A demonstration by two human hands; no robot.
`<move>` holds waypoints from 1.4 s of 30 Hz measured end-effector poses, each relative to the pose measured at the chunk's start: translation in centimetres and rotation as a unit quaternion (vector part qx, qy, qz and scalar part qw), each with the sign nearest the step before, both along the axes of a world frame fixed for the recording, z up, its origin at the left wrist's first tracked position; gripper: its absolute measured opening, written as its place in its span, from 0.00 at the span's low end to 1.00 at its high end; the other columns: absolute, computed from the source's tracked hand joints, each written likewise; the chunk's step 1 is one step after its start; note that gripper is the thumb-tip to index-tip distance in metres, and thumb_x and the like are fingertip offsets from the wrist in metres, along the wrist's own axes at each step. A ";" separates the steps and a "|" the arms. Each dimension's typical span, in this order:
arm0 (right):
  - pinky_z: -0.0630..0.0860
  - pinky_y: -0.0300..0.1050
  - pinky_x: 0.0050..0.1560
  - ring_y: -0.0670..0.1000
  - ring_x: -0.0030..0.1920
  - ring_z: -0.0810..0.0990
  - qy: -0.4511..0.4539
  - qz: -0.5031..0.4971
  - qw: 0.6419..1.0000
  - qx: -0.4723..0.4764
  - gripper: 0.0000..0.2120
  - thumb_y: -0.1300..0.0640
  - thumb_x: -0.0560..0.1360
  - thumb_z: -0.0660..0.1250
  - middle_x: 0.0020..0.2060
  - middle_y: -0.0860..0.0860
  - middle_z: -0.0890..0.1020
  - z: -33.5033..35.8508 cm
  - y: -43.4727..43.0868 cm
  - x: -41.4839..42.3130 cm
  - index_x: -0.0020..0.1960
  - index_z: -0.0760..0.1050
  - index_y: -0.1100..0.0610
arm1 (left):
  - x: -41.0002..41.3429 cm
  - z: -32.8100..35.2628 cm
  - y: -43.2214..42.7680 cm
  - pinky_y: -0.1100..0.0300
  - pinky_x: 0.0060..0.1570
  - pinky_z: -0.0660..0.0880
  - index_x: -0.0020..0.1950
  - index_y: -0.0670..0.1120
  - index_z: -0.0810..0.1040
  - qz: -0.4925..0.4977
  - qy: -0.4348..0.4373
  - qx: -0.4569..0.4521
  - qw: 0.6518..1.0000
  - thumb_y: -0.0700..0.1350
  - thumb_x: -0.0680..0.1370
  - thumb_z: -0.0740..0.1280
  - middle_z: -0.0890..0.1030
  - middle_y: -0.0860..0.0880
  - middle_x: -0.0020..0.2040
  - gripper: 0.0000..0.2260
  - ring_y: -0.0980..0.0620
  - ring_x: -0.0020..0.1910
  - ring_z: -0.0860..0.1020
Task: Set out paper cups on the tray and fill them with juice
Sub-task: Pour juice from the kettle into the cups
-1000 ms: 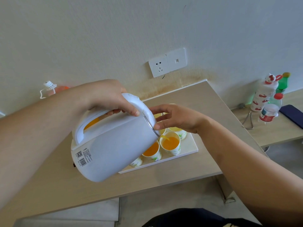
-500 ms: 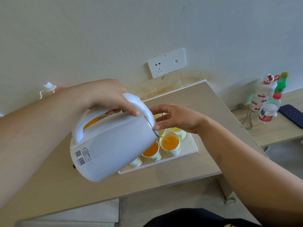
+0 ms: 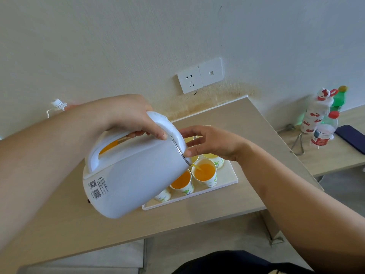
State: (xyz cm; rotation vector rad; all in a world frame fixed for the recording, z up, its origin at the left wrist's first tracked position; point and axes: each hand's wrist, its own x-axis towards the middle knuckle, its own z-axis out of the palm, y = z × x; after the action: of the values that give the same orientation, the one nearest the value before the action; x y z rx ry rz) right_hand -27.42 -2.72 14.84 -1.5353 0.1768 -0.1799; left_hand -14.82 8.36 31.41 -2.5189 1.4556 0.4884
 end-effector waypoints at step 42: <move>0.76 0.40 0.56 0.51 0.57 0.80 0.000 0.004 1.000 -0.001 0.27 0.64 0.71 0.72 0.63 0.49 0.76 -0.9 -0.7 0.2 0.68 0.71 0.55 | 0.9 -0.8 -0.9 0.61 0.33 0.69 0.32 0.45 0.75 0.007 0.025 0.001 1.000 0.56 0.67 0.75 0.74 0.54 0.21 0.17 0.56 0.21 0.72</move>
State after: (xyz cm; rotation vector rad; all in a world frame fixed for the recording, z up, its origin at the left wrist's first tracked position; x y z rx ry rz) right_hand -27.25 -3.46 13.98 -1.5371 0.1700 -0.1744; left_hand -13.91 7.44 30.58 -2.5358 1.4538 0.5571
